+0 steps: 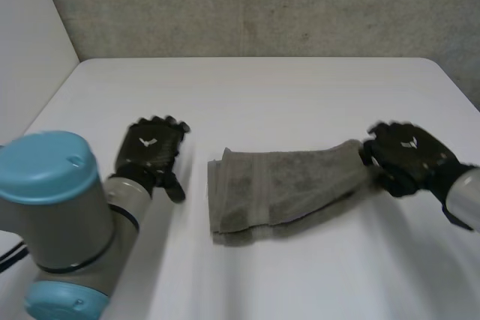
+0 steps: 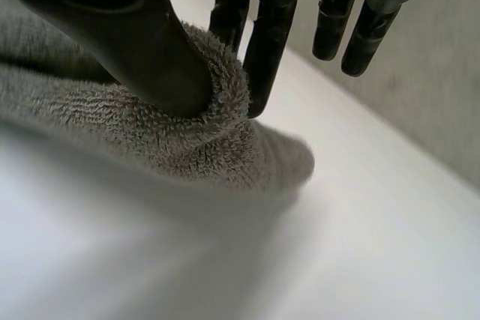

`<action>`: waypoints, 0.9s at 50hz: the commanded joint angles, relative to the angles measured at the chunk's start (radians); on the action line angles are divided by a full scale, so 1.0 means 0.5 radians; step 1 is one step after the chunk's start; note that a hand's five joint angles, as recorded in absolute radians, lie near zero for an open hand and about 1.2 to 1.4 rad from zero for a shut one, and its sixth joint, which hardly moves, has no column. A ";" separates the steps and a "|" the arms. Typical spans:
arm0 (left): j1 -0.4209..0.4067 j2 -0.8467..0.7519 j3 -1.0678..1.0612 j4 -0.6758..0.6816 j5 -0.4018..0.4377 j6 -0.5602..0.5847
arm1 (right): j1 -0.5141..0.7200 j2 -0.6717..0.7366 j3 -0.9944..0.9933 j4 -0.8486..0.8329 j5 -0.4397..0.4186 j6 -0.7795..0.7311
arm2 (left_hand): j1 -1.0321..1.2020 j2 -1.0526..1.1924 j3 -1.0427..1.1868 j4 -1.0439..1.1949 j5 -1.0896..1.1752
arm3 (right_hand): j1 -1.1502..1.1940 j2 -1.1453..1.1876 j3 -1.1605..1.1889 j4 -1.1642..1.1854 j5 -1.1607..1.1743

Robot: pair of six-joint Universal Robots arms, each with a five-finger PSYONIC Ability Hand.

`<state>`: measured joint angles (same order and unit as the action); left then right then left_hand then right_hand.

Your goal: Fold the towel.

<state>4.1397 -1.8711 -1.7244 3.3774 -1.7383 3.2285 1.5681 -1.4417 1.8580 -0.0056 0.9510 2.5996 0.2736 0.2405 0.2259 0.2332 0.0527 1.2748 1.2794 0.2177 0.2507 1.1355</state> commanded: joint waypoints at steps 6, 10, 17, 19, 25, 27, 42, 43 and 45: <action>0.262 0.174 -0.012 -0.002 0.154 -0.124 | 0.984 0.309 -0.660 0.100 0.239 -0.014 | -0.198 -0.132 -0.103 -0.117 -0.105 | 0.243 0.234 -0.086 -0.152 0.172; 0.280 0.174 -0.009 -0.002 0.191 -0.137 | 1.318 0.575 -0.829 0.088 0.353 -0.023 | -0.198 -0.132 -0.103 -0.117 -0.105 | 0.243 0.234 -0.086 -0.152 0.172; 0.271 0.147 -0.015 -0.002 0.197 -0.140 | 1.493 0.951 -0.921 0.079 0.420 -0.066 | -0.198 -0.132 -0.103 -0.117 -0.105 | 0.243 0.234 -0.086 -0.152 0.172; 0.259 0.146 -0.012 -0.002 0.200 -0.137 | 1.496 1.000 -0.921 0.079 0.472 -0.100 | -0.198 -0.132 -0.103 -0.117 -0.105 | 0.243 0.234 -0.086 -0.152 0.172; 0.240 0.137 0.049 0.001 0.203 -0.137 | 1.453 0.852 -0.872 0.045 0.565 -0.030 | -0.198 -0.132 -0.103 -0.117 -0.105 | -2.200 -2.210 -0.086 -0.152 -2.271; 0.222 0.122 0.092 0.001 0.203 -0.140 | 1.356 0.642 -0.741 -0.031 0.571 0.105 | -0.198 -0.132 -0.103 -0.117 -0.105 | -2.200 -2.210 -0.086 -0.152 -2.271; -0.060 -0.197 0.414 -0.002 0.215 -0.296 | 0.772 0.162 -0.304 -0.130 0.562 0.802 | -0.198 -0.132 -0.103 -0.117 -0.105 | -2.200 -2.210 -0.086 -0.152 -2.271; -0.060 -0.197 0.415 -0.002 0.215 -0.296 | 0.736 0.162 -0.304 -0.130 0.562 0.841 | -0.198 -0.132 -0.103 -0.117 -0.105 | -2.200 -2.210 -0.086 -0.152 -2.271; -0.094 -0.243 0.430 -0.005 0.212 -0.303 | 0.705 0.187 -0.314 -0.130 0.562 0.885 | -0.198 -0.132 -0.103 -0.117 -0.105 | -2.200 -2.210 -0.086 -0.152 -2.271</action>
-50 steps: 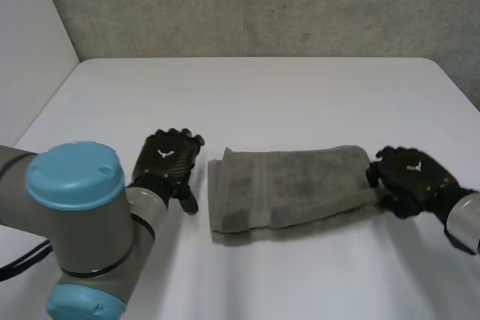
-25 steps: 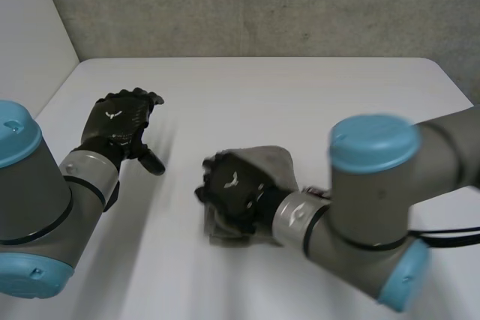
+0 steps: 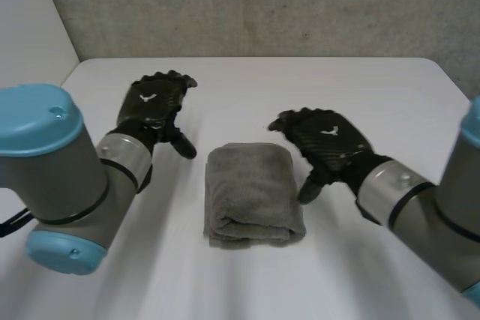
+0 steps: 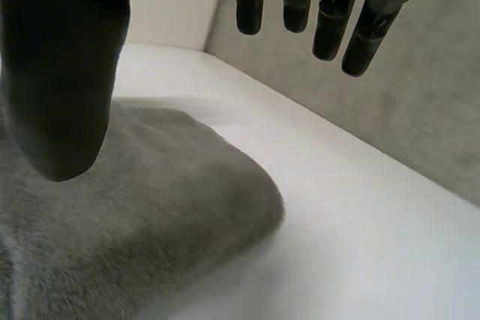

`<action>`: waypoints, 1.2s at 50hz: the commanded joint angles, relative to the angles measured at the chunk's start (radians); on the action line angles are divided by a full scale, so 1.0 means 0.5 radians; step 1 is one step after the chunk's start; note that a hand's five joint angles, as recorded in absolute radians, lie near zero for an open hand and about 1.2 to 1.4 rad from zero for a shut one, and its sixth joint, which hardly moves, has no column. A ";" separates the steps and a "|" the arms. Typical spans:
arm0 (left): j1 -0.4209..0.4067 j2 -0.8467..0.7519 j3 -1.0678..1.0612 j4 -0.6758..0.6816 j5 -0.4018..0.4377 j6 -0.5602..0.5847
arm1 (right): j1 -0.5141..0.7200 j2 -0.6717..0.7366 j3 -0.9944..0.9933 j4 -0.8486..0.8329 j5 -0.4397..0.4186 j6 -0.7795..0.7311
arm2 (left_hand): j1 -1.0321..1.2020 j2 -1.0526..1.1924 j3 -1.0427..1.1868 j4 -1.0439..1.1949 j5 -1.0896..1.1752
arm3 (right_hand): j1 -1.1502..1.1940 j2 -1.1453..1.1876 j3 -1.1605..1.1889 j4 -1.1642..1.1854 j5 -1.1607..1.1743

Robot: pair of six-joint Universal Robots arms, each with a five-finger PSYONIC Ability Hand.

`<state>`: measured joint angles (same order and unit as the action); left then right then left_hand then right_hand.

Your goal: Fold the towel.

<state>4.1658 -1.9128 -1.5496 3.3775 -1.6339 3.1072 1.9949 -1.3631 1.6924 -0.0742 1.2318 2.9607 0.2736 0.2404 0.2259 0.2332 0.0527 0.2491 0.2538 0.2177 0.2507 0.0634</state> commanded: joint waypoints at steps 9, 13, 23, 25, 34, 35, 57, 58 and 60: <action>-0.269 -0.417 0.068 -0.024 0.007 -0.039 | -0.136 0.495 -0.178 -0.017 -0.012 0.493 | -0.198 -0.132 -0.103 -0.117 -0.105 | -0.149 -0.159 -0.086 -0.152 -0.127; -0.245 -0.485 0.047 -0.064 -0.009 -0.026 | -0.069 0.689 -0.283 -0.017 0.009 0.524 | -0.198 -0.132 -0.103 -0.117 -0.105 | -0.149 -0.159 -0.086 -0.152 -0.127; -0.149 -0.491 0.007 -0.116 -0.018 0.044 | 0.041 0.876 -0.357 -0.023 0.028 0.518 | -0.198 -0.132 -0.103 -0.117 -0.105 | -0.149 -0.159 -0.086 -0.152 -0.127; -0.149 -0.491 0.007 -0.116 -0.018 0.044 | 0.054 0.882 -0.363 -0.023 0.034 0.515 | -0.198 -0.132 -0.103 -0.117 -0.105 | -0.149 -0.159 -0.086 -0.152 -0.127; -0.155 -0.467 0.016 -0.137 -0.018 0.044 | 0.029 0.629 -0.341 -0.005 0.074 0.469 | -0.198 -0.132 -0.103 -0.117 -0.105 | -0.149 -0.159 -0.086 -0.152 -0.127; -0.155 -0.424 0.022 -0.156 -0.018 0.047 | 0.029 0.628 -0.341 -0.005 0.074 0.469 | -0.198 -0.132 -0.103 -0.117 -0.105 | -0.149 -0.159 -0.086 -0.152 -0.127; 0.139 0.288 0.344 -0.693 -0.021 -0.039 | -0.244 -0.268 -0.378 0.001 0.522 0.417 | -0.198 -0.132 -0.103 -0.117 -0.105 | -0.149 -0.159 -0.086 -0.152 -0.127; 0.160 0.316 0.356 -0.690 -0.018 -0.042 | -0.247 -0.277 -0.378 0.001 0.534 0.374 | -0.198 -0.132 -0.103 -0.117 -0.105 | -0.149 -0.159 -0.086 -0.152 -0.127; 0.185 0.340 0.360 -0.690 -0.018 -0.042 | -0.250 -0.283 -0.378 0.004 0.537 0.328 | -0.198 -0.132 -0.103 -0.117 -0.105 | -0.149 -0.159 -0.086 -0.152 -0.127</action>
<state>4.2140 -1.7766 -1.3916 3.0513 -1.6440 3.0960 1.8739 -1.4887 1.5043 -0.0772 1.4504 3.1822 0.2736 0.2380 0.2259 0.2332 0.0525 0.2110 0.2364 0.2177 0.2507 0.0634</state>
